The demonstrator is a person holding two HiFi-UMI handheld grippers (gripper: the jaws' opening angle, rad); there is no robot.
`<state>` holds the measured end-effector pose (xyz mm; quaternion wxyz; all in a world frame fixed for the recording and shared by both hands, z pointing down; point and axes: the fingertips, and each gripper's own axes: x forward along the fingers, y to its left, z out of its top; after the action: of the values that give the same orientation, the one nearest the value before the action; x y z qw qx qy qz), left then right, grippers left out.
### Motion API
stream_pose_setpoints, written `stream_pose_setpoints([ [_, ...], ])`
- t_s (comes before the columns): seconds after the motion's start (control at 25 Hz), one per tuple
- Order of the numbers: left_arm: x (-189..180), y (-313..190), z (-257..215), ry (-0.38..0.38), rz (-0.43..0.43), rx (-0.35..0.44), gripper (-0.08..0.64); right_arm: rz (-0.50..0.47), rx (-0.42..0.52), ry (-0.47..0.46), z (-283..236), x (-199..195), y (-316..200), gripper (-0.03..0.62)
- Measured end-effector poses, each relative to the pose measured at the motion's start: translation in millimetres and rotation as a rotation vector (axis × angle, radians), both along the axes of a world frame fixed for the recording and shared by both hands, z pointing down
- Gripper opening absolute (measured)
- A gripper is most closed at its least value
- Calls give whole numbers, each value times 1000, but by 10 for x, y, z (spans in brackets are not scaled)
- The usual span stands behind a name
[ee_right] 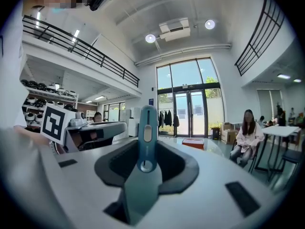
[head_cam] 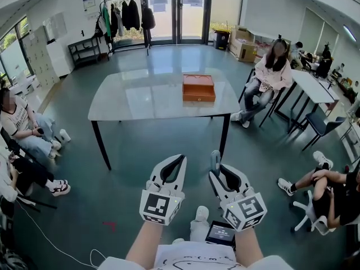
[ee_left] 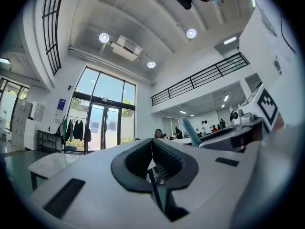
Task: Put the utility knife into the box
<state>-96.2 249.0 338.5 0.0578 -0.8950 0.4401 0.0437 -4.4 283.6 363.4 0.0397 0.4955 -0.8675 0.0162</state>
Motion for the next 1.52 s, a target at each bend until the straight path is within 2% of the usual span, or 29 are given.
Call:
stream_pose_setpoints([
  [0.6, 429, -1201, -1, -12, -21, -14, 15, -61, -5, -10, -30, 360, -1266, 132],
  [1.04, 855, -2033, 113, -1, -84, -38, 15, -114, -17, -15, 32, 839, -2139, 132],
  [1.28, 1033, -2300, 191, 5, -119, -44, 15, -135, -33, -20, 132, 1068, -2434, 132],
  [1.52, 1025, -2364, 226, -4, -132, -47, 15, -148, -32, -37, 154, 1070, -2514, 132],
])
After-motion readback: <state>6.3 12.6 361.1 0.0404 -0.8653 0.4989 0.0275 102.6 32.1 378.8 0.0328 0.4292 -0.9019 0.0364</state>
